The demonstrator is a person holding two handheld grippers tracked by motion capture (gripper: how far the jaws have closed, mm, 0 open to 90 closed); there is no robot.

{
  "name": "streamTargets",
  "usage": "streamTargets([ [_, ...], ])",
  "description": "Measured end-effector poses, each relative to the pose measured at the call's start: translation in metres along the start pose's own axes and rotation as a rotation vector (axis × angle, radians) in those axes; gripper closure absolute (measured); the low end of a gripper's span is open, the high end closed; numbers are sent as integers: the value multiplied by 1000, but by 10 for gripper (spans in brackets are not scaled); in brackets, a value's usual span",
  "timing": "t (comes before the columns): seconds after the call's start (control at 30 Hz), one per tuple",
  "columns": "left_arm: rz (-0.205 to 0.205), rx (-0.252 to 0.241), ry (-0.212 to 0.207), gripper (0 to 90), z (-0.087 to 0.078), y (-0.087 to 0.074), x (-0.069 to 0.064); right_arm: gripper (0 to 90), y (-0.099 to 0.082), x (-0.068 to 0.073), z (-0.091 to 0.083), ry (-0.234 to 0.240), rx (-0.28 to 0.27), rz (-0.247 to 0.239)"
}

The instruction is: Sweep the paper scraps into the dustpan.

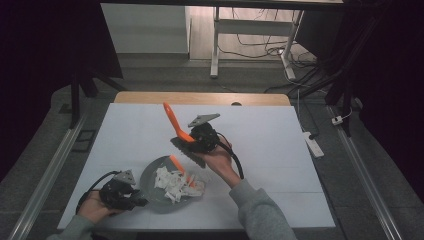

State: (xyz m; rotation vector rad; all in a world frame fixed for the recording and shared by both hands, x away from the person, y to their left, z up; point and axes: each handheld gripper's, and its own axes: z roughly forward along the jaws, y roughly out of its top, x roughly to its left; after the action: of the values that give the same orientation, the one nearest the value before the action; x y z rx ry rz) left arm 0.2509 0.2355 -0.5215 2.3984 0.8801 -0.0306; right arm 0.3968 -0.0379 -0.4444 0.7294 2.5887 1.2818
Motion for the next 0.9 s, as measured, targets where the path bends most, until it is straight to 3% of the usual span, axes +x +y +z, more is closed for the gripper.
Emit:
streamTargets([
  [0.1, 0, -2, 0, 617, 0, 0, 0, 708, -5, -10, -5, -24, -5, 25],
  [0.3, 3, 0, -2, 617, 0, 0, 0, 707, -26, -26, -8, -90, 66, 66],
  [0.43, 2, 2, -2, 617, 0, 0, 0, 708, -43, -34, -10, -109, 87, 99],
  [0.67, 0, -2, -2, 617, 0, 0, -1, 708, -54, -36, -9, -109, 98, 112],
  [0.9, -1, -1, -2, 617, 0, 0, -1, 708, -54, -29, -5, -93, 109, 107],
])
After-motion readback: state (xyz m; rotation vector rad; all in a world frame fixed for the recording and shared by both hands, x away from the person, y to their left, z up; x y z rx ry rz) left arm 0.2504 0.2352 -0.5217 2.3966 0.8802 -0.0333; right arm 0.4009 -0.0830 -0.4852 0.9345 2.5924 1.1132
